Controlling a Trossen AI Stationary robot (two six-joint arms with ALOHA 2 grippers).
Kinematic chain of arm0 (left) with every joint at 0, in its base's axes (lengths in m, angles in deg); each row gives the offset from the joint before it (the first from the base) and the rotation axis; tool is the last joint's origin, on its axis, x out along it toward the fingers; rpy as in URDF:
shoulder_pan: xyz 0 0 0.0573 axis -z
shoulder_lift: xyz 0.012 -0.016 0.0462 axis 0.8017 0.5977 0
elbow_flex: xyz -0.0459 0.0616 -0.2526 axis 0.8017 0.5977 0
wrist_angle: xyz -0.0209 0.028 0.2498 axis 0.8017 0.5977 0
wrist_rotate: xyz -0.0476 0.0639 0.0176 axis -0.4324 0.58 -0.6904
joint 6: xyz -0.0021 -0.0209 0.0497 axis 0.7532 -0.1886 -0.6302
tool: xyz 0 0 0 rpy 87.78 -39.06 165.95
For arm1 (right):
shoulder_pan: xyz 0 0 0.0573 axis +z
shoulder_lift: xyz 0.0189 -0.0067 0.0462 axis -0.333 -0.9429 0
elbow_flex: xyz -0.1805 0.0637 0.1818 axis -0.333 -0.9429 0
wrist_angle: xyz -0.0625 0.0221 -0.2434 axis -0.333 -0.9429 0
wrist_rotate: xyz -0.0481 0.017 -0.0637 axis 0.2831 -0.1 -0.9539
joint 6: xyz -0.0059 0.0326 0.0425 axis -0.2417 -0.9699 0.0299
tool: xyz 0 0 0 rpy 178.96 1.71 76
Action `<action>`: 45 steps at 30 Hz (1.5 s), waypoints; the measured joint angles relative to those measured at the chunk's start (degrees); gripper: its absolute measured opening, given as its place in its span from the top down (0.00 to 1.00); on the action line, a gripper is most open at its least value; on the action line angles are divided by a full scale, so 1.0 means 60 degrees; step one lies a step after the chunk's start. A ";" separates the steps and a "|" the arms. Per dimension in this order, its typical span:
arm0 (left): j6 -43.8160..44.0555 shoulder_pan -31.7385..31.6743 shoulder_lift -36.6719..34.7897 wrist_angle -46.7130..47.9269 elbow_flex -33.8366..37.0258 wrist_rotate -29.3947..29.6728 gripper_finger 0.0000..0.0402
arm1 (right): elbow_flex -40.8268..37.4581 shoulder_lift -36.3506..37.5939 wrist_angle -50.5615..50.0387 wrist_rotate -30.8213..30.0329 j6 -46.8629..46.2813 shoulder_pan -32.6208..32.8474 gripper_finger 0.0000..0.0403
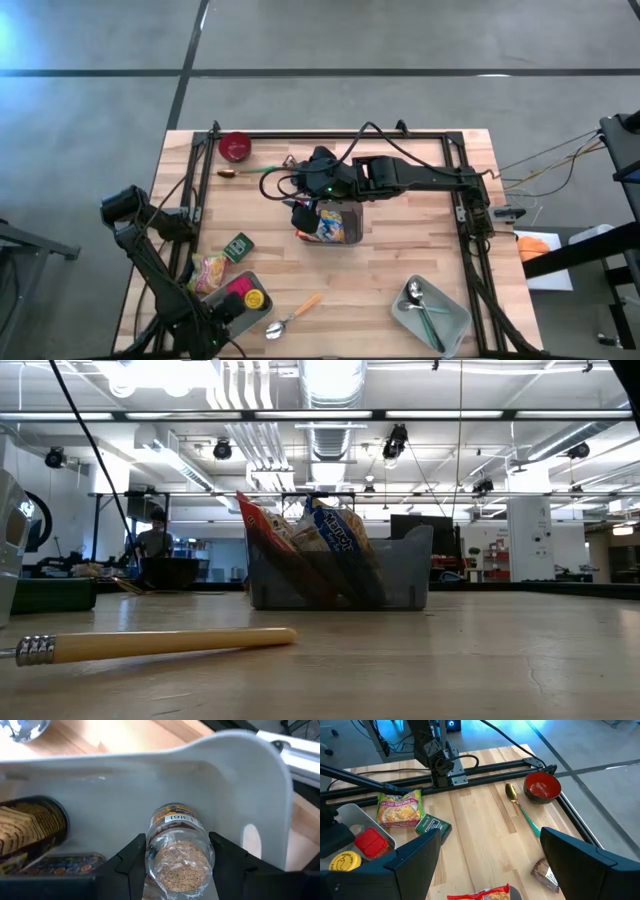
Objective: Pick & Place Food Item
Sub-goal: Put the brown spice bottle into the left grey bin, then put the green noodle pack into the black bin
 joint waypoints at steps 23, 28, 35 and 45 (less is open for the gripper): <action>0.0013 -0.0007 -0.0073 -0.0054 -0.0175 0.0098 0.23 | 0.0000 0.0000 0.0002 0.0000 0.0000 0.0001 0.16; 0.0233 -0.0007 -0.0276 0.0688 -0.0575 0.0052 0.22 | 0.0000 0.0000 0.0002 0.0000 0.0000 -0.0002 0.16; 0.1451 -0.0007 -0.1157 0.1037 -0.1127 0.0053 0.22 | 0.0000 0.0000 0.0002 0.0000 0.0000 0.0000 0.16; 0.4817 -0.0004 -0.3846 0.0952 -0.1291 0.1405 0.22 | 0.0001 0.0000 0.0002 0.0000 0.0000 -0.0002 0.16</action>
